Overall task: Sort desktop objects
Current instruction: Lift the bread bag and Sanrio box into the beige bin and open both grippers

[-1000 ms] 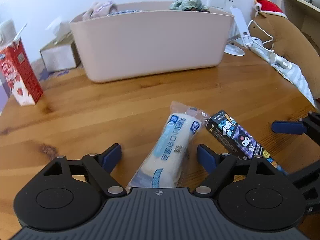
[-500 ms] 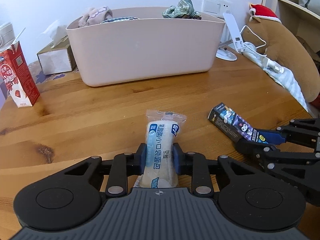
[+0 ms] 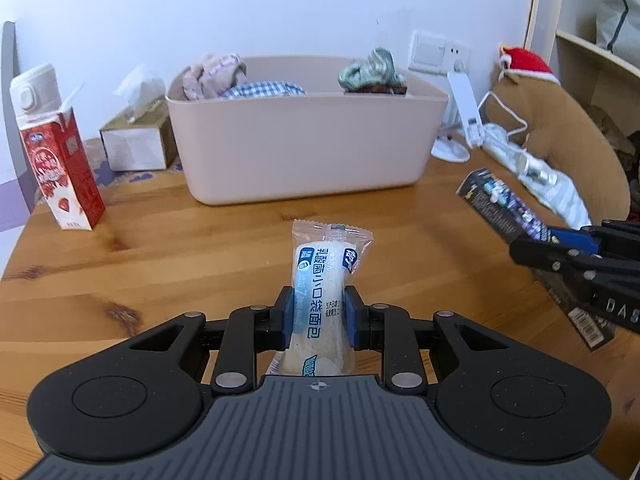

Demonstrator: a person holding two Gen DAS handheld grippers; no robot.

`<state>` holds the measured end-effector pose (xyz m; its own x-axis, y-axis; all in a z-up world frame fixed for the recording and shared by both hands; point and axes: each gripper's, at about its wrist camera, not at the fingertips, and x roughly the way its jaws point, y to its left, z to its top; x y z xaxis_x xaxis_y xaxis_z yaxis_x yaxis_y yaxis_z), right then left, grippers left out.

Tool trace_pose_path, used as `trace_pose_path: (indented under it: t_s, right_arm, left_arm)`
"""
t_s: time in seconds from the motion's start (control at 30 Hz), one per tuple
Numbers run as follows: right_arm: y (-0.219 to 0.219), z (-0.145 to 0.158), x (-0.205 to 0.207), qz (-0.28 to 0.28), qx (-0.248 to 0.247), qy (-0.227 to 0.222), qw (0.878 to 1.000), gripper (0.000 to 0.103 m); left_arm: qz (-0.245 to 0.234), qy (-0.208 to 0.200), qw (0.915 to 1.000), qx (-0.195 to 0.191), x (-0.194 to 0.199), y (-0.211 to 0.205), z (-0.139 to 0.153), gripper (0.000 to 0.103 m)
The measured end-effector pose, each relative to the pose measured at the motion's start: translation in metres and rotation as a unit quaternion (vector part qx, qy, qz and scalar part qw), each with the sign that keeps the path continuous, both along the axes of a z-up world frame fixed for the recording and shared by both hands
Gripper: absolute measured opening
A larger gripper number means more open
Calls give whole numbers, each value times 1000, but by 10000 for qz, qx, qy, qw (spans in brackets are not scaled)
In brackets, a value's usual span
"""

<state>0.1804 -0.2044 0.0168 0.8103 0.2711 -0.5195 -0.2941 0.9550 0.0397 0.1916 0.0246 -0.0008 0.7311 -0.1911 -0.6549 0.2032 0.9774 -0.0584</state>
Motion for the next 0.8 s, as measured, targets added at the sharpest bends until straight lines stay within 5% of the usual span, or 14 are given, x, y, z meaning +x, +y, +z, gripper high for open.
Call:
trace_pose_path:
  t_s: [0.8]
  right_arm:
    - [-17, 102, 66, -112, 191, -1113, 9935, 22]
  left_arm:
    - [359, -1169, 9922, 239, 60, 18, 102, 25]
